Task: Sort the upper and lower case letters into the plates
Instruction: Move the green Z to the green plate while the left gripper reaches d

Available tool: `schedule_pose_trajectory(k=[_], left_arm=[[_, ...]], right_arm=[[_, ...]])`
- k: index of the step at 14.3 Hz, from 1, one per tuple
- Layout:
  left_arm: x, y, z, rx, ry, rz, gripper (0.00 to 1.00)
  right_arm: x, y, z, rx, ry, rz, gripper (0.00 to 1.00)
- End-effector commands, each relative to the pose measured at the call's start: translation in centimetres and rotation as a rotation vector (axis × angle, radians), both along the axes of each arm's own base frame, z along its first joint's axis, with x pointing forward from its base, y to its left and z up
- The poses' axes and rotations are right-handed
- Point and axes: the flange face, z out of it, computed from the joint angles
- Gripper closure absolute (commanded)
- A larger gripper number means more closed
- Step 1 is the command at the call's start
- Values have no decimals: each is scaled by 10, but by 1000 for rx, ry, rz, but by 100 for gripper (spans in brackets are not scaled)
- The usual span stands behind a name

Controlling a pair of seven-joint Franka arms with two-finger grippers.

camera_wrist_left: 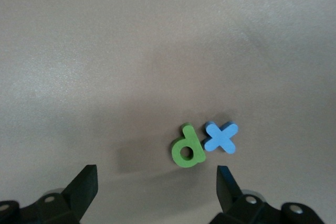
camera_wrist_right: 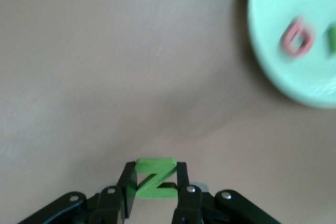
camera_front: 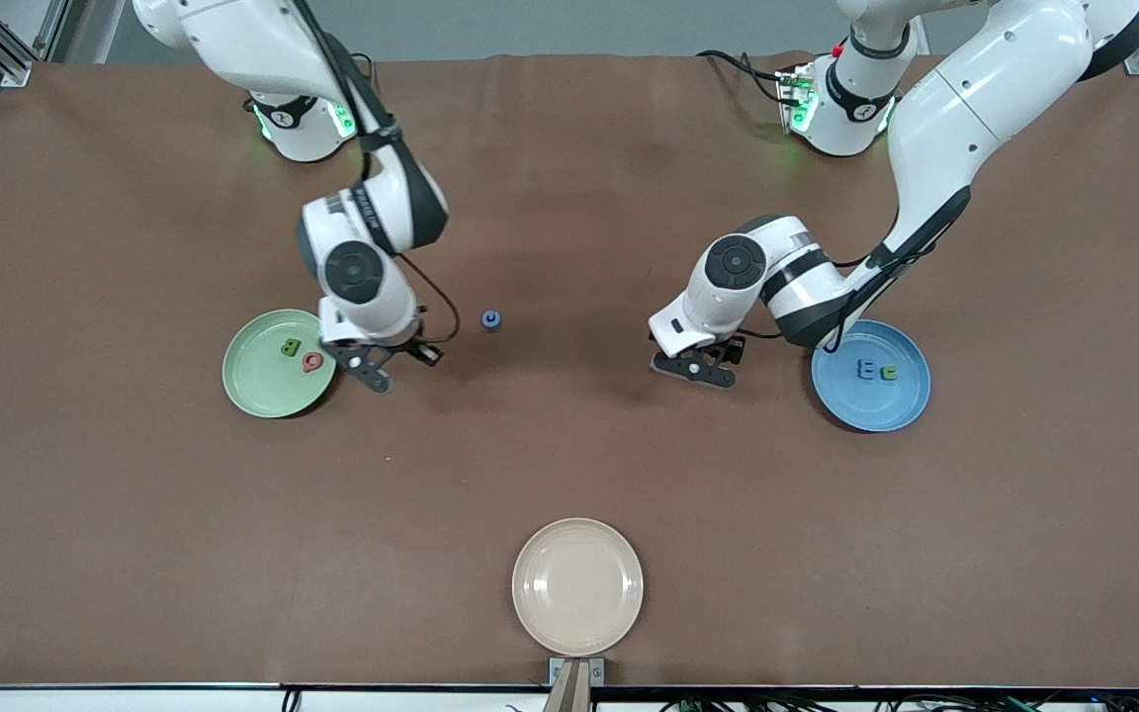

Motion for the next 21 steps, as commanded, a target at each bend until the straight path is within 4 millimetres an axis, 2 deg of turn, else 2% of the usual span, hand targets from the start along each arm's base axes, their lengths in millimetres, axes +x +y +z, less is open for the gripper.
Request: schedule_pose_trajectory(k=[1, 3, 5, 9, 10, 12, 14, 18, 21], left_arm=[[2, -5, -5, 8, -12, -6, 5], [1, -9, -5, 9, -16, -11, 8], [0, -11, -7, 13, -13, -13, 12], [3, -11, -14, 20, -11, -6, 13], [4, -12, -14, 18, -11, -7, 16], [7, -11, -14, 17, -13, -1, 19], [12, -11, -16, 16, -16, 3, 21], [32, -7, -9, 7, -49, 26, 26], [37, -7, -7, -8, -64, 30, 28]], right_arm=[[-2, -87, 17, 50, 16, 110, 100], [9, -145, 21, 76, 15, 182, 100], [12, -193, 18, 91, 18, 240, 100], [7, -249, 3, 101, 0, 311, 99], [6, -259, 0, 99, -17, 333, 99], [-2, -270, -12, 84, -51, 344, 99], [-5, -269, -26, 73, -60, 349, 98], [-8, -269, -40, 71, -42, 345, 98], [-10, -270, -48, 73, -25, 339, 95]])
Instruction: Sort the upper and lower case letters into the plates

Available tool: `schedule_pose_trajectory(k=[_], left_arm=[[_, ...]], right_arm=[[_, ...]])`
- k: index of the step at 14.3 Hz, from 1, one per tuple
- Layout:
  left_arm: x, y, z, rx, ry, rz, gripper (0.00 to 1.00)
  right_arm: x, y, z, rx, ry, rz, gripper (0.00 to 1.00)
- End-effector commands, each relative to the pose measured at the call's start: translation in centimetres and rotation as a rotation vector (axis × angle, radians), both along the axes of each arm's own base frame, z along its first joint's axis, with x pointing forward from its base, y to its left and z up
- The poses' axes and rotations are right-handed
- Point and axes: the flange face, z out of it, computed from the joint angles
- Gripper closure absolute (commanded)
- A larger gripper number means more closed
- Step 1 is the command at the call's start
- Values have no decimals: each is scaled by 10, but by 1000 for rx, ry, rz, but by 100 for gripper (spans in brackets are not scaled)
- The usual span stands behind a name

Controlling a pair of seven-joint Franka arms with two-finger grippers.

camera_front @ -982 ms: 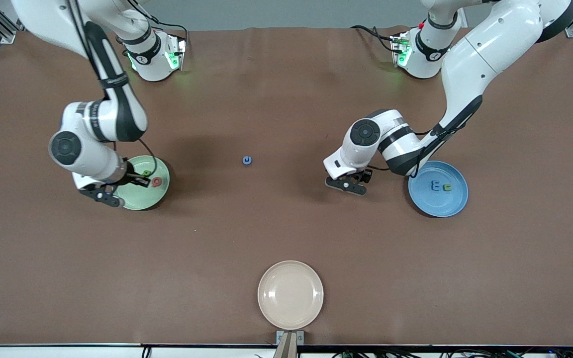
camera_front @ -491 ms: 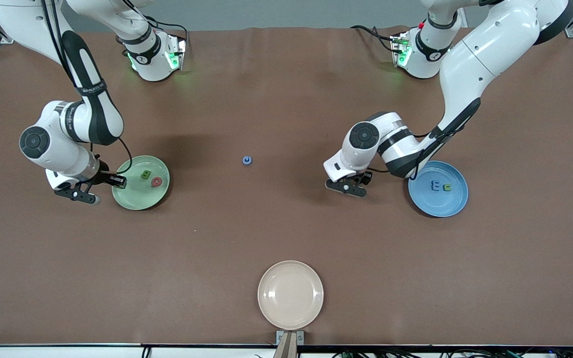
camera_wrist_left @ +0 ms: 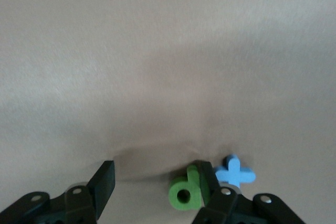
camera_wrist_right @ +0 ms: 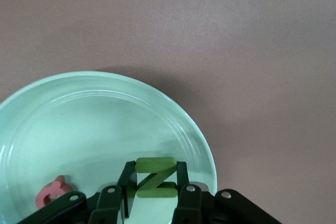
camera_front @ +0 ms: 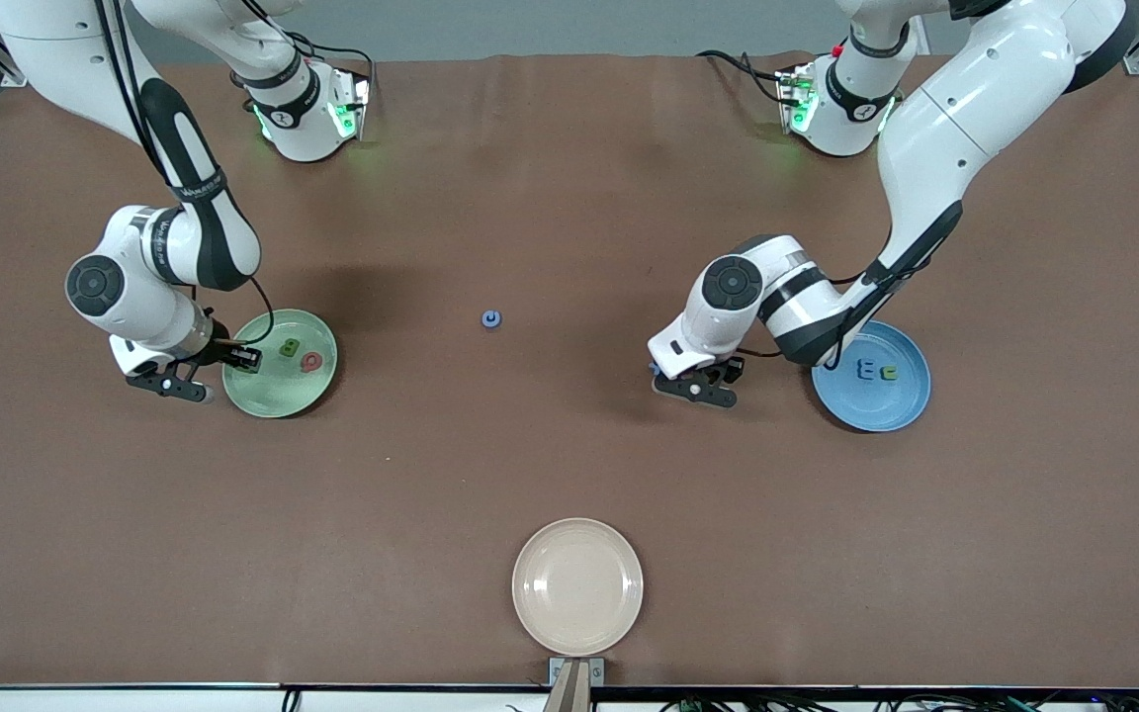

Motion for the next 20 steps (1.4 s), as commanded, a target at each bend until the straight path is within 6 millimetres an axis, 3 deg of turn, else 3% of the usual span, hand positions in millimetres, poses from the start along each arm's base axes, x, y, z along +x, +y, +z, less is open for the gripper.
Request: schedule_pose_trajectory(k=[1, 2, 3, 4, 9, 11, 13, 14, 16, 19, 20], left_arm=[[3, -8, -2, -7, -18, -11, 28], [1, -9, -3, -7, -15, -12, 28], [-2, -9, -9, -5, -2, -13, 28], [-3, -10, -10, -6, 1, -13, 28], [-9, -9, -14, 2, 13, -17, 28], [-11, -7, -15, 9, 17, -18, 32], [-11, -5, -16, 13, 22, -14, 40], [-11, -4, -15, 15, 22, -12, 43], [-13, -4, -16, 16, 28, -13, 45], [-17, -3, -19, 25, 43, -12, 45], [-18, -2, -19, 34, 51, -8, 45]], right_arm=[[-4, -1, -6, 7, 1, -3, 92], [-4, -1, -6, 7, 3, -1, 80], [-4, -1, -6, 7, 3, -1, 49], [-4, -1, -6, 7, 3, -1, 3], [-2, 8, 8, 21, 15, -9, 0], [0, 35, 29, 37, 28, -67, 0], [-4, 90, 46, 37, 18, -157, 0], [-8, 128, 49, 30, 14, -204, 0], [-25, 201, 52, 16, -1, -290, 0], [-46, 292, 64, 23, -40, -383, 0], [-52, 313, 64, 21, -46, -411, 0]])
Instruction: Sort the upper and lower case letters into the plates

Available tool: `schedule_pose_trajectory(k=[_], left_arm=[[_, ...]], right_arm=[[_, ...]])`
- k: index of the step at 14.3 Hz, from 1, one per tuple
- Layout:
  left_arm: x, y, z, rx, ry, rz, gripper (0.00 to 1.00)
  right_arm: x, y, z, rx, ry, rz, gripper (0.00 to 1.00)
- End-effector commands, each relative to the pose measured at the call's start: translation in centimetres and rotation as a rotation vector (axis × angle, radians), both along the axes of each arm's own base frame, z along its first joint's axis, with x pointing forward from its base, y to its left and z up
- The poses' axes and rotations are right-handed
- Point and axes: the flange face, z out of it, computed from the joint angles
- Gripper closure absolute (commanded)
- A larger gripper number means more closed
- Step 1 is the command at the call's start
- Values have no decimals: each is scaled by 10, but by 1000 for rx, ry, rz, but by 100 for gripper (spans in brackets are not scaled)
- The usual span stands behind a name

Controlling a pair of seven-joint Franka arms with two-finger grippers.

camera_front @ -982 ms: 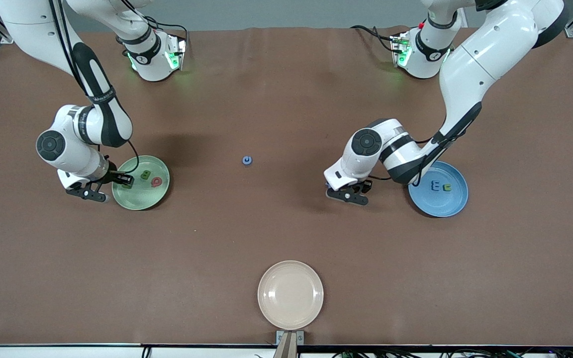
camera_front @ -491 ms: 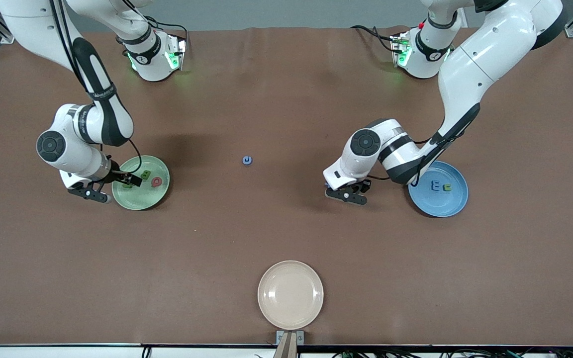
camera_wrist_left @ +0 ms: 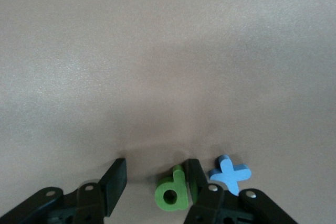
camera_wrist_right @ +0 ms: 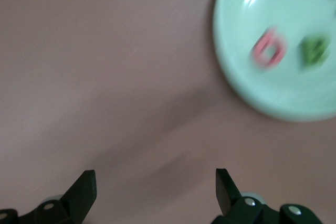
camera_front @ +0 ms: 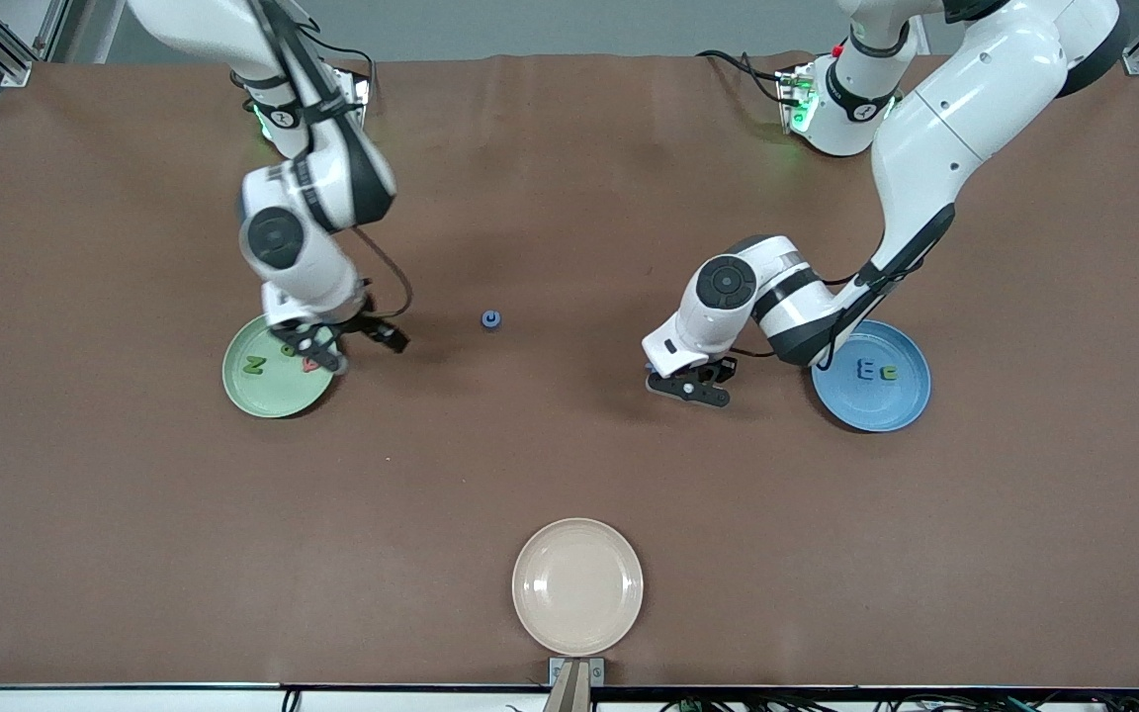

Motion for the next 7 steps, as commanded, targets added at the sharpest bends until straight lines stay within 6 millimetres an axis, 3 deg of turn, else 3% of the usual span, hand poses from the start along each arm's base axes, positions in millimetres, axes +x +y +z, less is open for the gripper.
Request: schedule_pose_trajectory(k=[1, 4, 7], left_arm=[[-12, 7, -13, 39, 48, 13, 45], [-14, 7, -14, 44, 68, 25, 45], [-17, 6, -14, 46, 74, 21, 46]], right_arm=[[-13, 53, 2, 0, -19, -89, 0], [-39, 108, -27, -11, -56, -134, 0], [-57, 132, -66, -16, -96, -150, 0]])
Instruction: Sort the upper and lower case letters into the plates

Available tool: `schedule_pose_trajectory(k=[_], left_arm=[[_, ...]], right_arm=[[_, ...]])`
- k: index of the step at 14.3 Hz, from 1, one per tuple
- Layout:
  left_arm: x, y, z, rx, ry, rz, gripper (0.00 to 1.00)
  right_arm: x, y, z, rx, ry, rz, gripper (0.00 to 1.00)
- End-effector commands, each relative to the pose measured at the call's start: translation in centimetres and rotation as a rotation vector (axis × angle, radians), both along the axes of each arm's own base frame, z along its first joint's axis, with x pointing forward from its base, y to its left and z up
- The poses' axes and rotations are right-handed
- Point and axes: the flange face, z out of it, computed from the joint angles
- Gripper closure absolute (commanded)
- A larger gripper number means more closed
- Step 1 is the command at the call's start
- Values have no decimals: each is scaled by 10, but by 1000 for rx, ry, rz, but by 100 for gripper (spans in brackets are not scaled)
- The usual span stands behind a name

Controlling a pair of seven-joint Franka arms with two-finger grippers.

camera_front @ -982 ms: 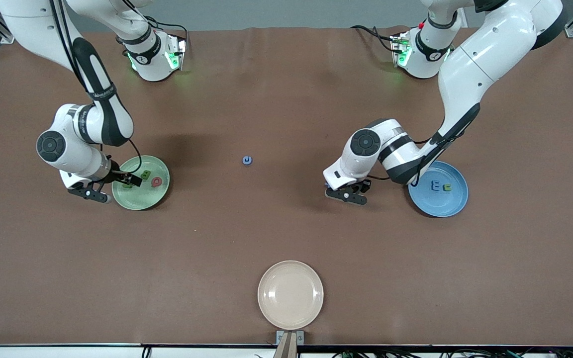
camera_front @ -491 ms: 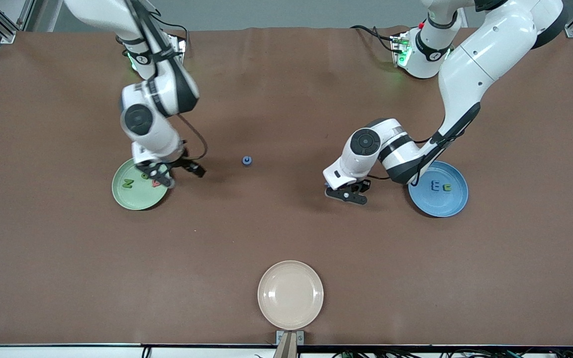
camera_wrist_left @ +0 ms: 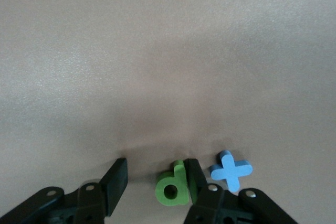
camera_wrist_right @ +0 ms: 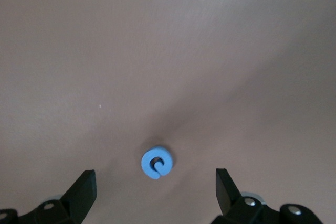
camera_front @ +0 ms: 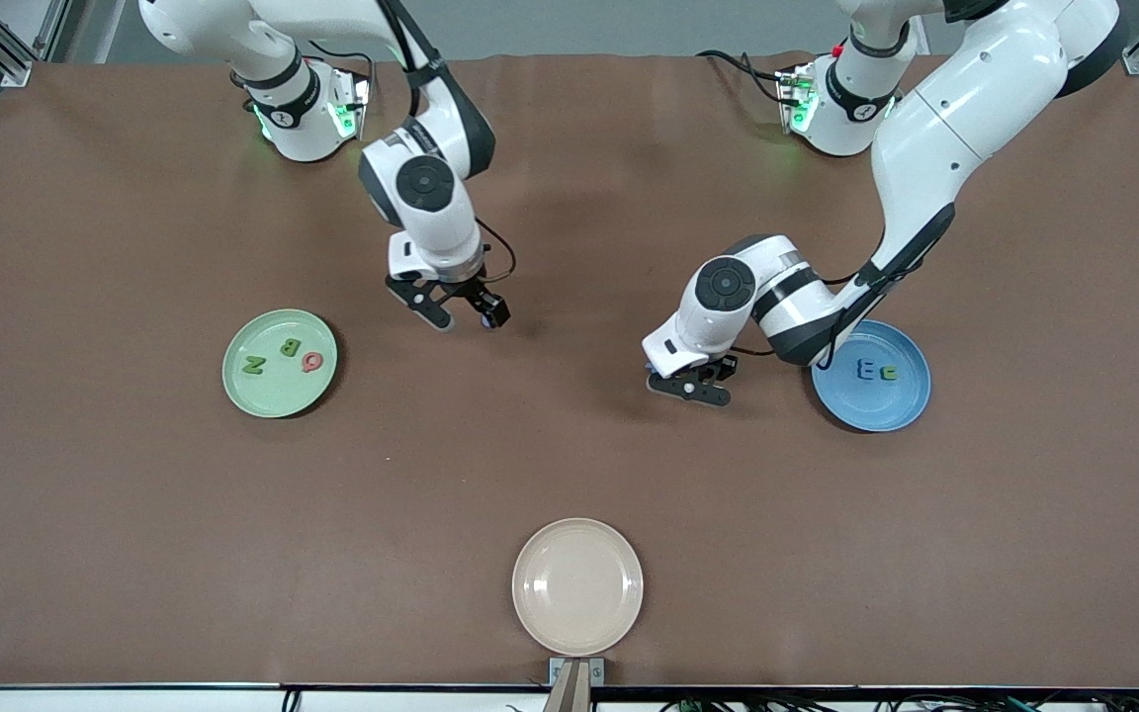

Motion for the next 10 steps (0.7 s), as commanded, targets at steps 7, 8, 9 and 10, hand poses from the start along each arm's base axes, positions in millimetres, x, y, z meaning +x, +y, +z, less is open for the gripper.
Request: schedule_pose_trajectory(k=[7, 8, 9, 10], left_arm=[[-20, 5, -16, 45, 93, 33, 60], [-20, 5, -17, 45, 96, 36, 62], [-20, 5, -17, 46, 98, 36, 66], [-20, 5, -16, 45, 97, 38, 69]], right_arm=[[-11, 26, -45, -30, -22, -25, 26], [-10, 25, -45, -30, -22, -26, 31], [-10, 25, -45, -31, -21, -25, 37], [-11, 24, -46, -34, -17, -25, 45]])
